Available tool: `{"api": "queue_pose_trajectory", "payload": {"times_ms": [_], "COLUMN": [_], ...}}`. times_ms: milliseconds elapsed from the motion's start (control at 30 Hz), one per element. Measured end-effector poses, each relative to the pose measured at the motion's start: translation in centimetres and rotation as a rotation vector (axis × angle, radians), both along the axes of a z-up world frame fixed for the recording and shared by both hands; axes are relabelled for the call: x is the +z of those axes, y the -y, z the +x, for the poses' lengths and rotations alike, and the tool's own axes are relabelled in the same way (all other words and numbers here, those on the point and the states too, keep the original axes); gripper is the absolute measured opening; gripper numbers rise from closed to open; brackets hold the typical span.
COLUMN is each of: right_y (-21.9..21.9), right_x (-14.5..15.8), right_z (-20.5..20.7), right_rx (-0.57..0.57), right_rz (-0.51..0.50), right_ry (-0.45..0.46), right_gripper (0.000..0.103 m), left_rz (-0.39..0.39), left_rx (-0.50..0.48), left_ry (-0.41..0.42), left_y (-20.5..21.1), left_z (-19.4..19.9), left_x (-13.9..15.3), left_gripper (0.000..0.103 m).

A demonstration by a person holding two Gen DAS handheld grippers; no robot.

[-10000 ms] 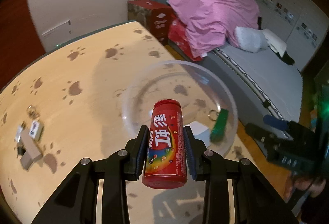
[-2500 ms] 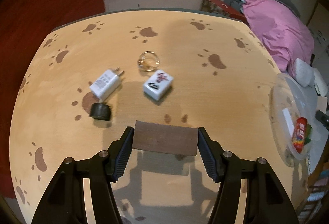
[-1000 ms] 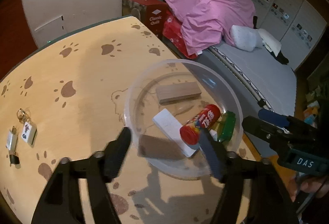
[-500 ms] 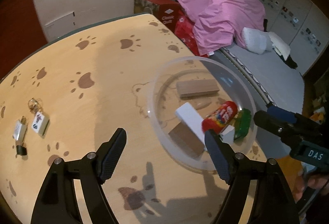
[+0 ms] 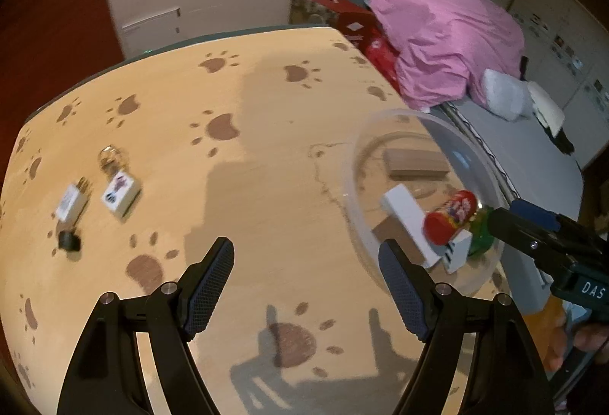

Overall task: Organize rigid objects
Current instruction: 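Grasp the black rubber cap with the left tool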

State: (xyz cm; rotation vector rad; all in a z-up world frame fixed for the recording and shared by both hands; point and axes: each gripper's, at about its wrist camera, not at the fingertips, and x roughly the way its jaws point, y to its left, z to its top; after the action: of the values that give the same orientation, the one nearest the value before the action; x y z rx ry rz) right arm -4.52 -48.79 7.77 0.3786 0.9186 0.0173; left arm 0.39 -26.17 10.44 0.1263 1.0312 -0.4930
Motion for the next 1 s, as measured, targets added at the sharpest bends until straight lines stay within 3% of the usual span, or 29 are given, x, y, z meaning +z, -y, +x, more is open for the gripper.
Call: {"api": "queue_pose_trajectory", "payload": {"times_ms": [433,1000], "right_y": [-6.4,-14.2], "right_x": [0.2,-0.3], "right_z": [3.0,5.4], "right_rx": [0.164,0.247], "right_rz": [-0.003,-0.051], "right_ry": [0.025,-0.009], "right_gripper": [0.090,0.091], "left_rz": [0.048,0.028], "left_rx": [0.175,0.358], "left_ry": [-0.019,-0.050], "left_y": [-8.3,-19.6], "left_z": [0.2,6.5], "left_x": [-0.7,-3.7], "left_gripper": [0.079,0.079]}}
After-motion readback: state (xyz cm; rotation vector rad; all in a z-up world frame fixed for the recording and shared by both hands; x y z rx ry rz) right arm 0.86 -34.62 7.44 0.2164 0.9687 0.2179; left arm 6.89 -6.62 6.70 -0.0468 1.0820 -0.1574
